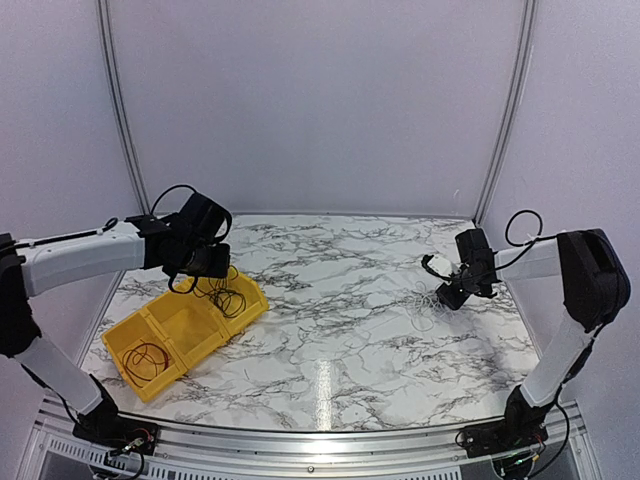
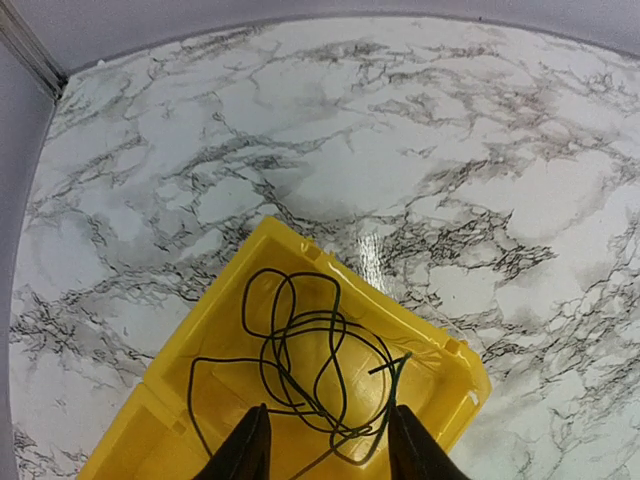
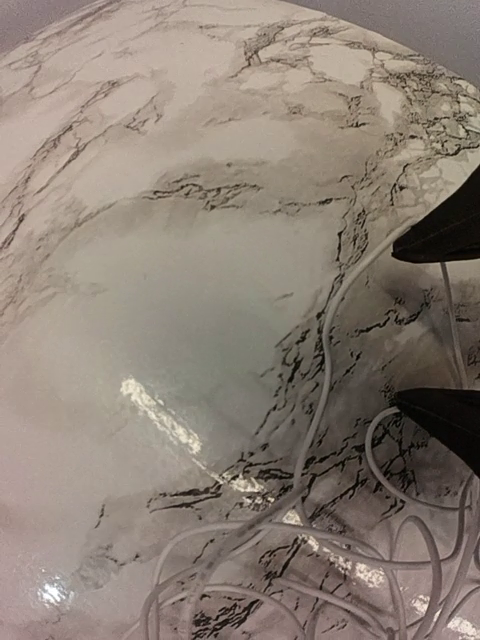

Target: Untangle the cables

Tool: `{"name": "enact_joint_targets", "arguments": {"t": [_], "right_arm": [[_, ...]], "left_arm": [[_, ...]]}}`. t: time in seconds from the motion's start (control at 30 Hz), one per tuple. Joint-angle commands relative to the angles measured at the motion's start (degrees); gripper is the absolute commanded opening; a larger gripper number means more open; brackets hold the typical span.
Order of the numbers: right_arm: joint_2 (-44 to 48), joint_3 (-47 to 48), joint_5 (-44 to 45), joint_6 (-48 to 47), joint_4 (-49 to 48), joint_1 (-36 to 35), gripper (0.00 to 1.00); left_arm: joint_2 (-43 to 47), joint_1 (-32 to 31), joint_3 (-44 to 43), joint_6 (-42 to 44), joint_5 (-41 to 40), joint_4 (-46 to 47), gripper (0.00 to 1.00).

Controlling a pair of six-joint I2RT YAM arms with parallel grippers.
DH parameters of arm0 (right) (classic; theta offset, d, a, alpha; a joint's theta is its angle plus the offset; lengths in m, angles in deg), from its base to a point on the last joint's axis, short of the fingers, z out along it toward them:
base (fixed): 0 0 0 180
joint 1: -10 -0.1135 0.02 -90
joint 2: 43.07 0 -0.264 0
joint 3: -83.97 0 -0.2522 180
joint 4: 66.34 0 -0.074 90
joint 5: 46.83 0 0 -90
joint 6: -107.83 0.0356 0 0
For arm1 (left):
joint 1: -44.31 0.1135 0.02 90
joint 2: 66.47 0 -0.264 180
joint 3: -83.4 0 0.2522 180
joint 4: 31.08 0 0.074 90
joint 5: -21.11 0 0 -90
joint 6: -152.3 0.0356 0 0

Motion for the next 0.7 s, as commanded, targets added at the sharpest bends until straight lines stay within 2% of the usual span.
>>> {"name": "enact_joint_targets", "arguments": {"t": [0.0, 0.1, 0.43, 0.67], "right_arm": [[-2.2, -0.6, -2.6, -0.5, 6.1, 0.3, 0.44], [-2.4, -0.5, -2.8, -0.5, 6.2, 0.3, 0.44], [-2.4, -0.4, -3.0, -0.5, 6.5, 0.3, 0.44], [-2.3, -0.4, -3.2, -0.5, 6.5, 0.3, 0.44]], "left_arm": [[8.1, 0.2, 2.5, -0.8, -2.6, -3.8, 0.44], [10.3, 0.2, 5.4, -1.7, -1.5, -3.8, 0.45], [9.2, 0.2, 10.6, -6.8, 6.4, -4.5, 0.47], [7.3, 0.4, 11.9, -9.4, 4.1, -5.1, 0.47]]}}
